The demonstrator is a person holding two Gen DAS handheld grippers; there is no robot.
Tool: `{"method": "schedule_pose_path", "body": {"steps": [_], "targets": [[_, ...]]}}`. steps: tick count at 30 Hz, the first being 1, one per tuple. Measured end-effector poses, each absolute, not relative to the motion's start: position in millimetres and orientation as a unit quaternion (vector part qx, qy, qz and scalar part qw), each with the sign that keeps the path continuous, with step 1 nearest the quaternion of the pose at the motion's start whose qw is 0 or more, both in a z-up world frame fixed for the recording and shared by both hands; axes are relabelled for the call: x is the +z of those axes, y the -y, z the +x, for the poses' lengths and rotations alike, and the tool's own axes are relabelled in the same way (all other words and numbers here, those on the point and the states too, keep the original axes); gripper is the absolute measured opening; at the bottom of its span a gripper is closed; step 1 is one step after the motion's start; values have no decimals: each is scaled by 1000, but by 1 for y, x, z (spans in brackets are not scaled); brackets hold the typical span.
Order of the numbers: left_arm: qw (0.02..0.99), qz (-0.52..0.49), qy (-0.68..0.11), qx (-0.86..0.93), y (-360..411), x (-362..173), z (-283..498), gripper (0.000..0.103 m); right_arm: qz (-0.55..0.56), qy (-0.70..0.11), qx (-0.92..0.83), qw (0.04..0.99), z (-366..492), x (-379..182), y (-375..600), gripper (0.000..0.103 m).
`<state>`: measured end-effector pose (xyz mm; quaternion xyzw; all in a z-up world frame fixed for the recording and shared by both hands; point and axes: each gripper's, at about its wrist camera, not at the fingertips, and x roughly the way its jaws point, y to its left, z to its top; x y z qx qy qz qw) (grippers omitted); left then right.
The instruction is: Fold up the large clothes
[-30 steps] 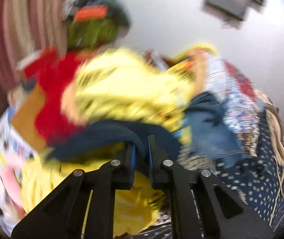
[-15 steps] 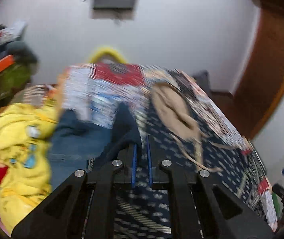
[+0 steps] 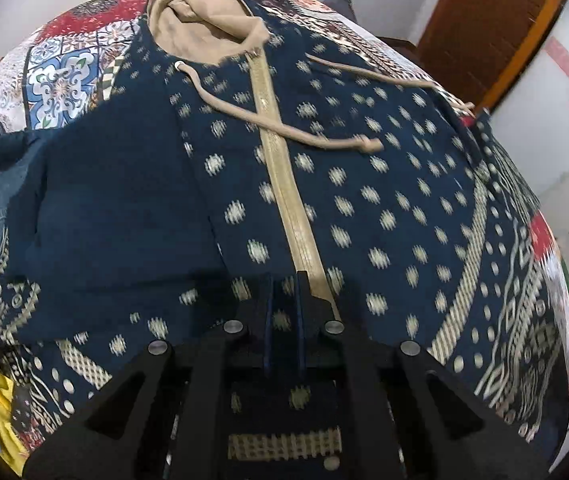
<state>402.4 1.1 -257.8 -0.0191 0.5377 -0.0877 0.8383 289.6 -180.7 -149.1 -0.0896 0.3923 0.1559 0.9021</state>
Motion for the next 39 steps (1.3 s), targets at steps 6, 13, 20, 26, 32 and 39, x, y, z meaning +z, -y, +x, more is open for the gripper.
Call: {"method": "schedule_pose_path", "body": {"steps": [6,13,20,26,32,39], "targets": [[855,-46,-509,-86,-46,-227,363,53,-119,-385,174,899,292,-144,150,102],[883,-57,-465,10,-145,-199,328,62,-146,-381,229,884,305,-145,74,102],[870,-92,-481,58,-227,-224,309,62,-195,-397,300,845,320,-176,-26,101],[856,-121,-501,50,-245,-254,302,62,-248,-402,333,816,334,-207,-103,91],[846,-146,-513,28,-245,-274,306,62,-304,-412,327,795,352,-241,-138,57],[845,-144,-514,38,-237,-279,320,62,-247,-414,339,808,367,-232,-129,13]]}}
